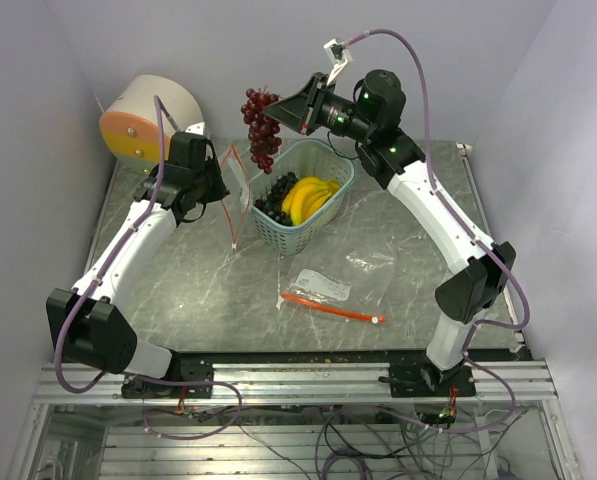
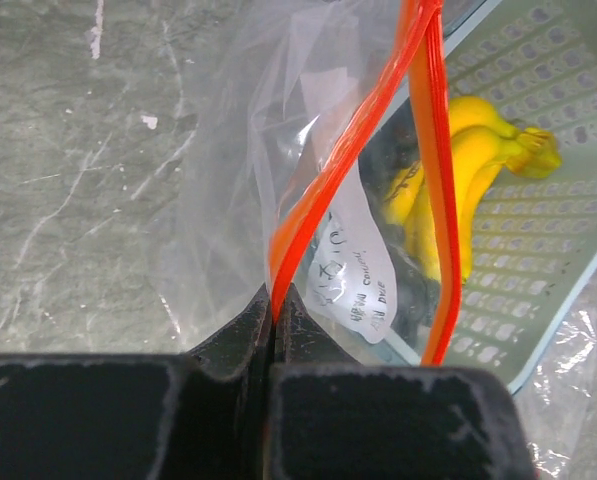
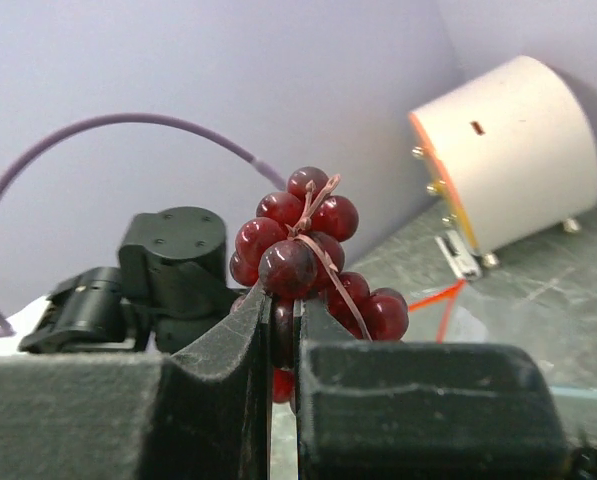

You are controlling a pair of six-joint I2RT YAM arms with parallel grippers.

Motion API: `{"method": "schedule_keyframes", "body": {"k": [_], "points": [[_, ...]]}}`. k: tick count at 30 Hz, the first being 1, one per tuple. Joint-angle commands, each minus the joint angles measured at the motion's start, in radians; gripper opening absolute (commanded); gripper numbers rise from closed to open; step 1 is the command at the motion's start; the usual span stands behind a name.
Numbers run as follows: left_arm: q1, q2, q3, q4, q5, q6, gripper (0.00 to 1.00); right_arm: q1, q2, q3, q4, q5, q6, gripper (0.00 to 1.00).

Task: Place the food in the zip-top bag and seal the zipper
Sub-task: Place the fake fruit in the zipper food storage bag.

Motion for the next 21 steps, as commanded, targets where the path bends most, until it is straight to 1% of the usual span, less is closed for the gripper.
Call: {"method": "schedule_keyframes", "body": {"k": [1, 5, 9, 13, 16, 18, 21], "points": [[0.001, -0.013, 0.013, 0.057, 0.057, -0.054, 0.07, 0.024, 0.005, -0.030, 0.224, -0.071, 0.164, 0.00], [0.003, -0.026, 0.014, 0.049, 0.049, -0.056, 0.07, 0.053, 0.022, -0.029, 0.250, -0.075, 0.191, 0.00], [0.008, -0.041, 0.014, 0.043, 0.047, -0.064, 0.07, 0.085, 0.025, -0.078, 0.294, -0.063, 0.221, 0.00], [0.011, -0.056, 0.007, 0.041, 0.053, -0.076, 0.07, 0.108, 0.021, -0.149, 0.333, -0.037, 0.245, 0.00], [0.014, -0.071, -0.003, 0.041, 0.058, -0.089, 0.07, 0.114, 0.003, -0.217, 0.326, 0.014, 0.236, 0.00], [0.017, -0.085, -0.010, 0.042, 0.066, -0.101, 0.07, 0.113, -0.009, -0.290, 0.328, 0.054, 0.235, 0.00], [0.020, -0.102, -0.015, 0.042, 0.091, -0.119, 0.07, 0.113, -0.021, -0.346, 0.315, 0.106, 0.214, 0.00]]}}
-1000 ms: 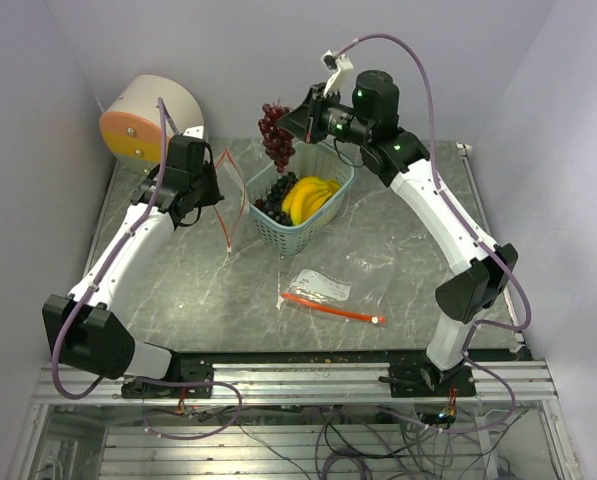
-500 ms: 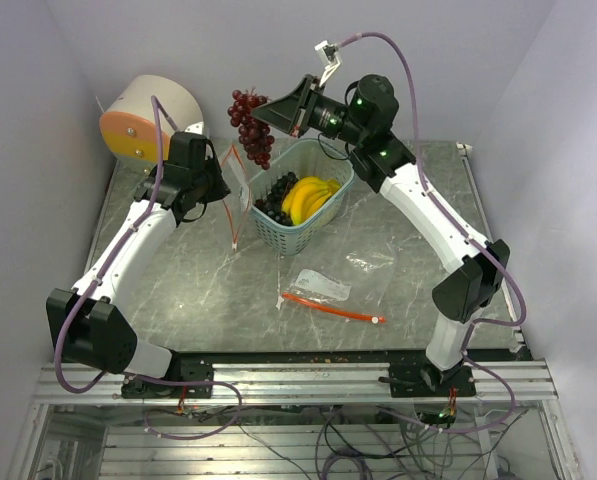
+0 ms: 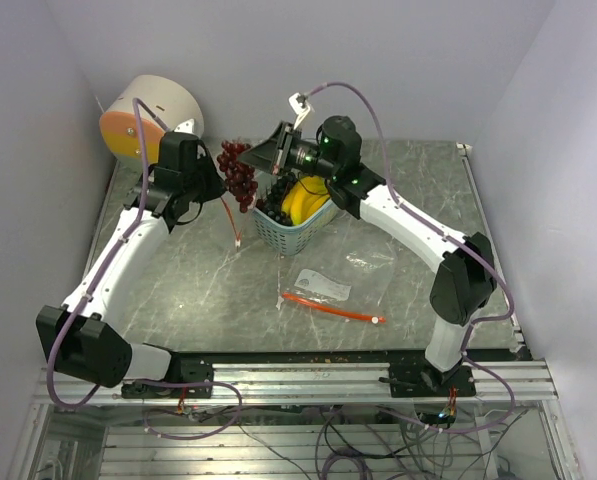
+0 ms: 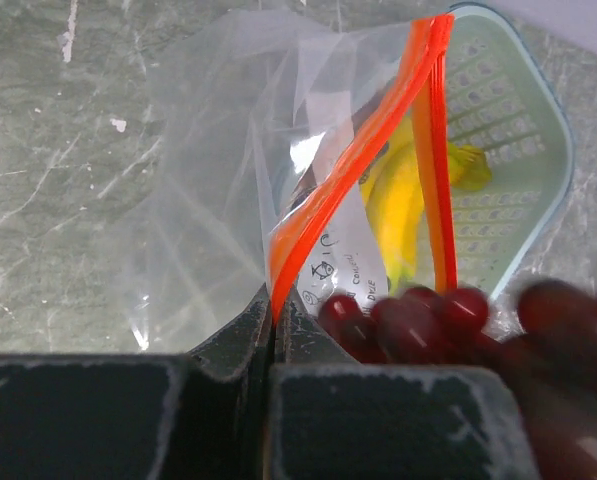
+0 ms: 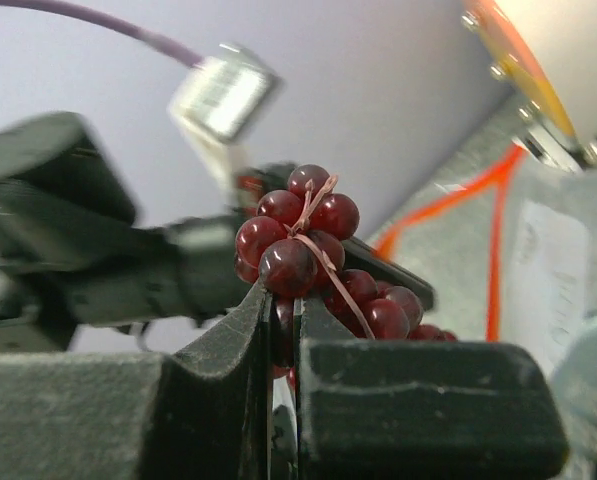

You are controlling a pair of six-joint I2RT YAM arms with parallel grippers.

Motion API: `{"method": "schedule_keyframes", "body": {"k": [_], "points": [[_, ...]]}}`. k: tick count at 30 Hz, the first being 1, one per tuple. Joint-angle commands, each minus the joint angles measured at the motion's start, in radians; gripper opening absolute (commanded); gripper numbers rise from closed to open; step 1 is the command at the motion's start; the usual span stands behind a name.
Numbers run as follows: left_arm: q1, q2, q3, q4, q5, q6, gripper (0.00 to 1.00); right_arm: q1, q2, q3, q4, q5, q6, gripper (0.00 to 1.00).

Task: Place the food in the zip-top bag and seal the zipper
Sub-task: Place the fake fruit in the zipper food storage bag.

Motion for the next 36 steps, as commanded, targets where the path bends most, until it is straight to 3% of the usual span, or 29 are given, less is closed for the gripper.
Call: {"method": "schedule_keyframes", "body": {"k": [1, 7, 14, 17, 23, 28, 33, 36], "points": [[0.012, -0.045, -0.007, 0.027, 0.062, -0.040, 0.07, -0.002, -0.036, -0.059, 0.001, 0.109, -0.028, 0.00], [0.016, -0.062, 0.012, 0.015, 0.083, -0.053, 0.07, 0.002, -0.046, -0.035, -0.176, 0.264, -0.159, 0.00], [0.017, -0.050, 0.022, 0.025, 0.091, -0.054, 0.07, 0.096, 0.022, 0.119, -0.403, 0.316, -0.376, 0.00], [0.018, -0.041, 0.039, 0.021, 0.087, -0.047, 0.07, 0.130, 0.058, 0.172, -0.485, 0.303, -0.424, 0.00], [0.019, -0.042, 0.062, 0.001, 0.069, -0.030, 0.07, 0.137, 0.089, 0.232, -0.635, 0.418, -0.470, 0.01], [0.020, -0.048, 0.079, -0.012, 0.058, -0.023, 0.07, 0.137, 0.115, 0.275, -0.741, 0.461, -0.509, 0.30], [0.022, -0.042, 0.053, 0.007, 0.078, -0.035, 0.07, 0.137, 0.074, 0.271, -0.710, 0.470, -0.533, 0.73], [0.022, -0.040, 0.021, -0.002, 0.050, -0.021, 0.07, 0.134, 0.012, 0.244, -0.656, 0.500, -0.532, 0.83]]}}
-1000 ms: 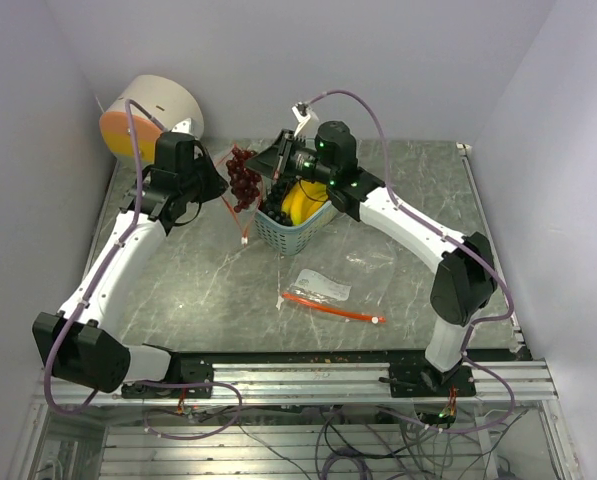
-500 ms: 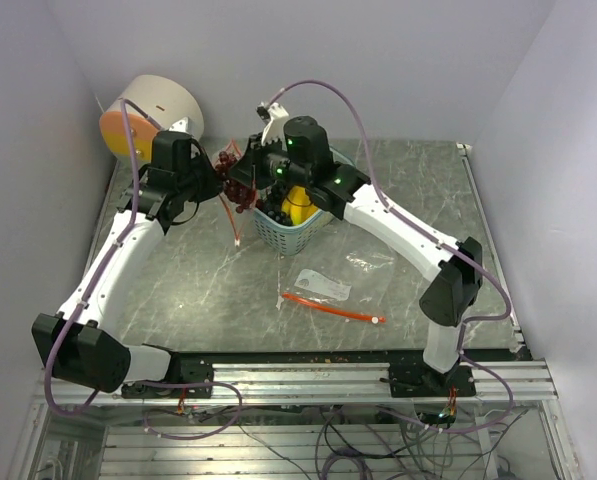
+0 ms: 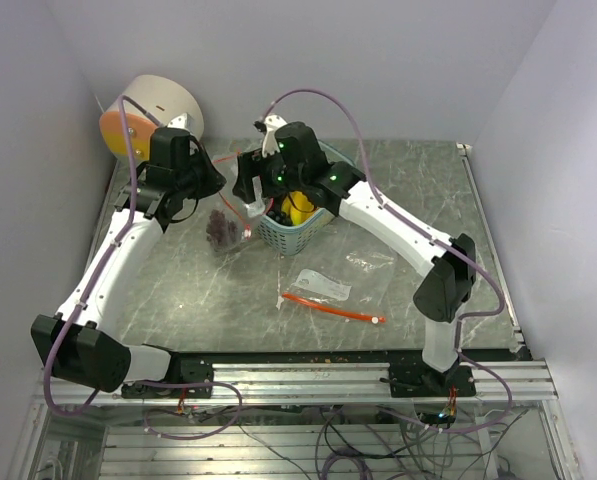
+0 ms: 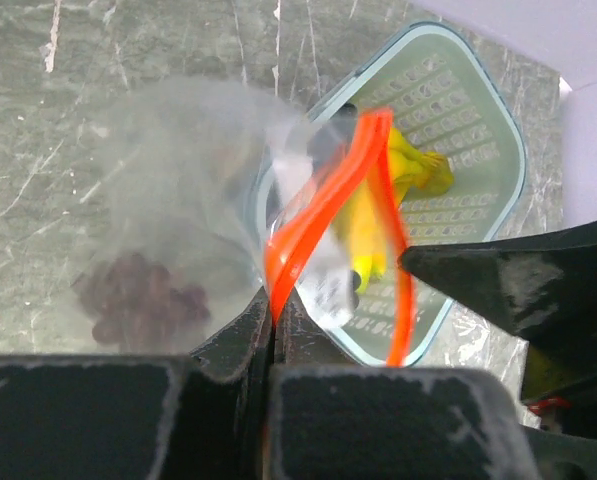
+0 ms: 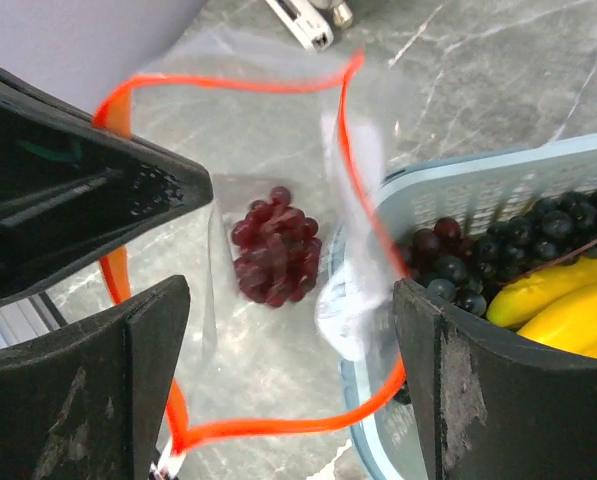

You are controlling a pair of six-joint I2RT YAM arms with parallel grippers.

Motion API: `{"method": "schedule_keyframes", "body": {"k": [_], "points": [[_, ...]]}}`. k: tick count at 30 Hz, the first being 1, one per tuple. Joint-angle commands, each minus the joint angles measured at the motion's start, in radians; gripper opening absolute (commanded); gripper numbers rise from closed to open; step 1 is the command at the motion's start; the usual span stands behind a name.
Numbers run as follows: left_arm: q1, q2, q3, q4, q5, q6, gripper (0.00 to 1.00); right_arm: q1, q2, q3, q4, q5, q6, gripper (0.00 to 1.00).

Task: Place the food in the zip-top bag and seal the zipper
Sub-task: Place the fake fruit in the zipper food storage bag.

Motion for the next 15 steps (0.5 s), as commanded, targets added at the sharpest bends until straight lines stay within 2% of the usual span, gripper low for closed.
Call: {"method": "schedule_keyframes", "body": {"k": [1, 5, 9, 15], "points": [[0.006, -0.006, -0.028, 0.015, -0.018, 0.023, 0.07, -0.005, -0.099, 0.002, 0.062, 0.057, -0.021, 0.83], [0.007, -0.023, -0.046, -0.022, -0.069, 0.058, 0.07, -0.056, -0.103, 0.026, 0.022, 0.067, 0.051, 0.83], [0.007, -0.053, -0.041, -0.068, -0.133, 0.092, 0.07, -0.163, -0.072, -0.004, -0.036, 0.057, 0.177, 0.77], [0.007, -0.092, -0.012, -0.120, -0.190, 0.123, 0.07, -0.195, 0.167, 0.172, -0.257, 0.117, 0.126, 0.74]]}}
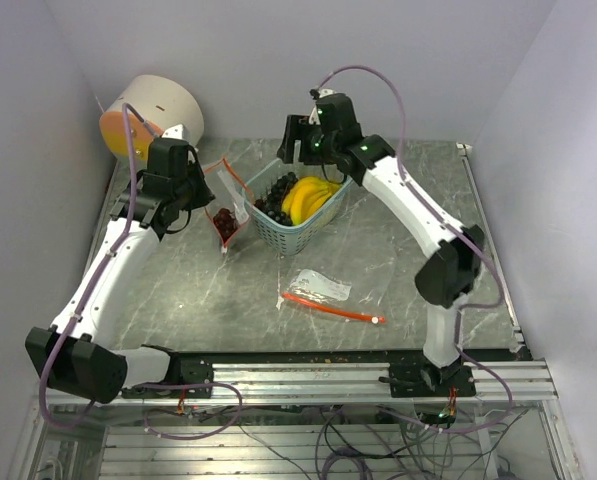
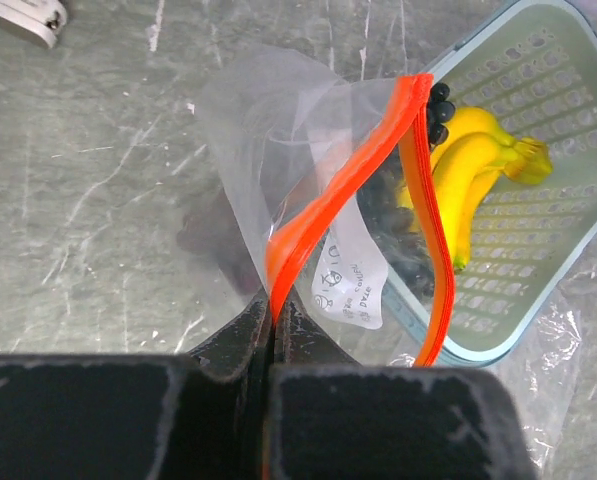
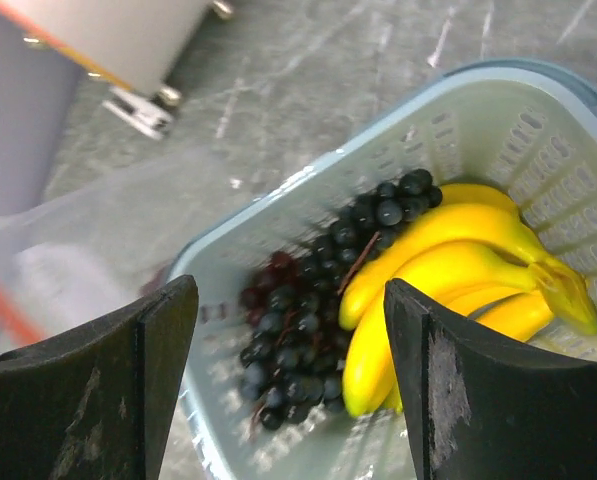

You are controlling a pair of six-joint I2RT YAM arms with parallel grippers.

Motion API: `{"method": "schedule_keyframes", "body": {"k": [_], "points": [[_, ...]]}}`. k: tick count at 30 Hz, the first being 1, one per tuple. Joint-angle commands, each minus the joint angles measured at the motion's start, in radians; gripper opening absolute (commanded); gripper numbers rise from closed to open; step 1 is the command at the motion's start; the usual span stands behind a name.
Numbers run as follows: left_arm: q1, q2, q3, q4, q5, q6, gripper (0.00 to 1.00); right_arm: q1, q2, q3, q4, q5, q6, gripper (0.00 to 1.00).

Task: Place the food in the zip-top bag and seal the zipper
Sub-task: Place the fake fruit in the zipper food storage bag, then pick up the fake fruit from the bin.

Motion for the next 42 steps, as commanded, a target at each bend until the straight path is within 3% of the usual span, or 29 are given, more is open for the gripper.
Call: {"method": "schedule_keyframes", "body": {"k": [1, 8, 16, 19, 21, 24, 30, 42], "points": [[0.007, -0.046, 0.037, -0.033, -0.056, 0.036, 0.07, 0.008, 0.191, 0.105, -0.170, 0.038, -0.003, 0.74], [0.007, -0.048, 0.024, -0.016, -0.020, 0.024, 0.07, 0.004, 0.313, 0.105, -0.077, 0.038, -0.008, 0.68], [0.007, -0.044, 0.018, -0.008, -0.010, 0.027, 0.07, 0.005, 0.295, -0.094, 0.156, 0.180, -0.042, 0.64], [0.007, -0.042, 0.012, -0.002, -0.005, 0.026, 0.07, 0.005, 0.334, -0.063, 0.141, 0.221, -0.050, 0.60], [0.007, -0.042, 0.011, -0.001, -0.004, 0.026, 0.07, 0.004, 0.349, -0.072, 0.155, 0.219, -0.060, 0.43], [0.007, -0.038, 0.015, -0.006, -0.005, 0.029, 0.07, 0.005, 0.321, -0.100, 0.183, 0.212, -0.067, 0.01], [0.007, -0.032, 0.017, -0.008, -0.009, 0.030, 0.07, 0.005, 0.170, -0.136, 0.222, 0.222, -0.095, 0.00], [0.007, -0.004, -0.058, 0.059, 0.016, 0.008, 0.07, 0.006, -0.130, -0.101, 0.213, -0.183, -0.080, 0.00]]}}
